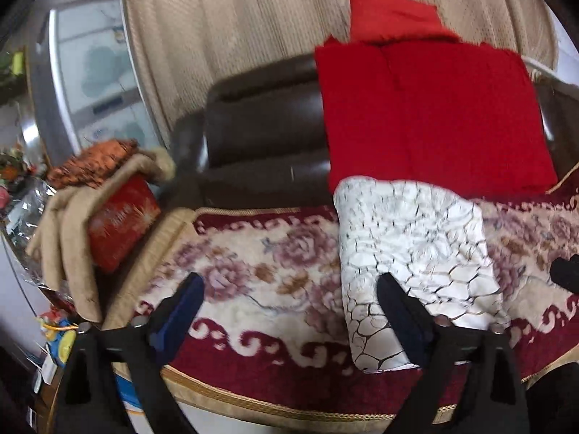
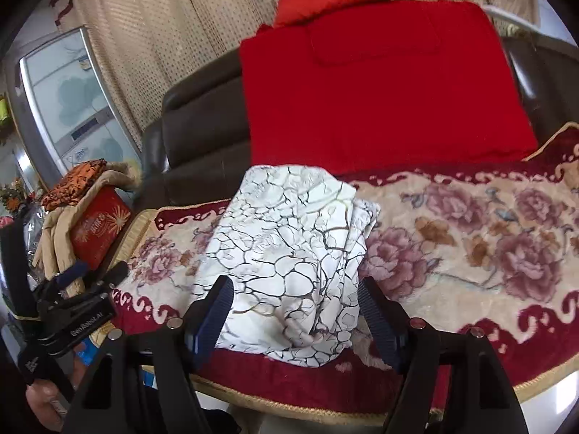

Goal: Fold large clothes

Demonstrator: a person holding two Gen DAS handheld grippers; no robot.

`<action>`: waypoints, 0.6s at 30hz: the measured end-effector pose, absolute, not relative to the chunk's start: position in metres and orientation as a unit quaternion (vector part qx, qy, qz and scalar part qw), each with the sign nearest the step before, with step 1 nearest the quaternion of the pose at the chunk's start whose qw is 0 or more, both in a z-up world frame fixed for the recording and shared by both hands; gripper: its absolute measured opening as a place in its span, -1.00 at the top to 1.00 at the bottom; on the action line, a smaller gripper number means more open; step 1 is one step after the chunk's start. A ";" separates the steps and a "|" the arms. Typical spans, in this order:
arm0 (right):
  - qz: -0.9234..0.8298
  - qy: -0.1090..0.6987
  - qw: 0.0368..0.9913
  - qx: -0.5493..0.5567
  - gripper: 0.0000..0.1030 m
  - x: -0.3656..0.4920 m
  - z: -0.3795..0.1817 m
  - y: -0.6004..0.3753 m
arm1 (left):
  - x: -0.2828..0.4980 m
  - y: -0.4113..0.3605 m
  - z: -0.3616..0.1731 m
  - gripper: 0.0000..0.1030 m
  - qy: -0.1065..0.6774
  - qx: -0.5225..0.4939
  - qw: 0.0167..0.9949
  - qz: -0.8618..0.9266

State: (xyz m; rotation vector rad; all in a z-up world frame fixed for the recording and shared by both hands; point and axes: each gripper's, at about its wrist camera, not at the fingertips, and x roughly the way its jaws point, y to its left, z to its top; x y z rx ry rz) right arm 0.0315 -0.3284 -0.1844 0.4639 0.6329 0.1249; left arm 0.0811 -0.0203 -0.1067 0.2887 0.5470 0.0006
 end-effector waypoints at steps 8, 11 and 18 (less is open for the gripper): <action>0.047 0.281 0.931 0.226 -0.46 -0.009 -0.144 -0.326 | 0.029 -0.005 -0.053 -0.94 0.191 0.109 0.976 0.012; 0.045 0.273 0.934 0.225 -0.46 -0.023 -0.131 -0.324 | 0.014 -0.002 -0.040 -0.99 0.170 0.112 0.979 0.021; 0.047 0.250 0.943 0.216 -0.46 -0.053 -0.102 -0.316 | -0.022 -0.005 -0.017 -1.00 0.129 0.122 0.984 0.019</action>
